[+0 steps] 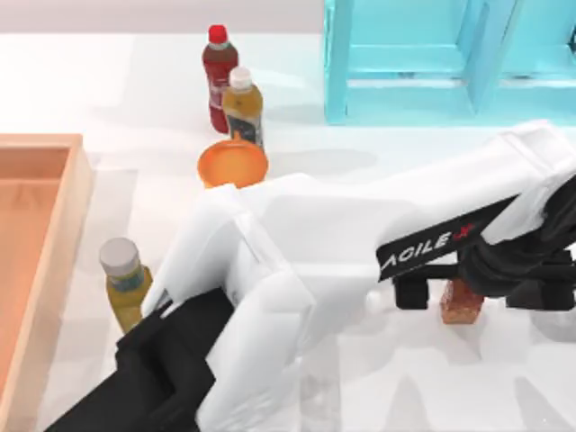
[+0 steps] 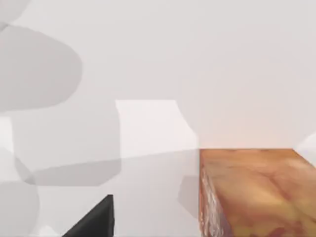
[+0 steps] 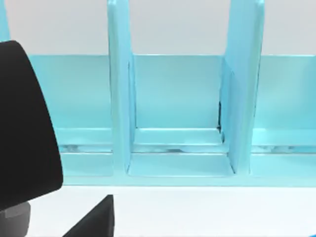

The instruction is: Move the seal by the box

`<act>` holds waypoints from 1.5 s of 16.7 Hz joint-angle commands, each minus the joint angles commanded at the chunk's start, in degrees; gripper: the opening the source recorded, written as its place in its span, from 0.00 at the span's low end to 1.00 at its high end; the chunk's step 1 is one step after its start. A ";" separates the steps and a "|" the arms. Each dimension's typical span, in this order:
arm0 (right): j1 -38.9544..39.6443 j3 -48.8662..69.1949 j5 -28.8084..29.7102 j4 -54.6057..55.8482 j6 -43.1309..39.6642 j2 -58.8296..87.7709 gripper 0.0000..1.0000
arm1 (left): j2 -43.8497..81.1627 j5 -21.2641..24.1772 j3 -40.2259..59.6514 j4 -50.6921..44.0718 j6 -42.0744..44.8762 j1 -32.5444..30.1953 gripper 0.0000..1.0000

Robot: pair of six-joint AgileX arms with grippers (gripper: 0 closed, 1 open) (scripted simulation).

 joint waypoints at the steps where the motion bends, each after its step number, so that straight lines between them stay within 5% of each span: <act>1: 0.00 0.00 0.00 0.00 0.00 0.00 1.00 | -0.20 0.01 -1.88 1.84 0.10 0.10 1.00; 7: 0.00 0.00 0.00 0.00 0.00 0.00 1.00 | -0.39 0.01 -3.89 3.81 0.22 0.21 1.00; 20: 0.00 0.00 0.00 0.00 0.00 0.00 1.00 | -0.39 0.01 -3.89 3.81 0.22 0.21 0.02; 25: 0.00 0.00 0.00 0.00 0.00 0.00 1.00 | -0.39 0.01 -3.89 3.81 0.22 0.21 0.00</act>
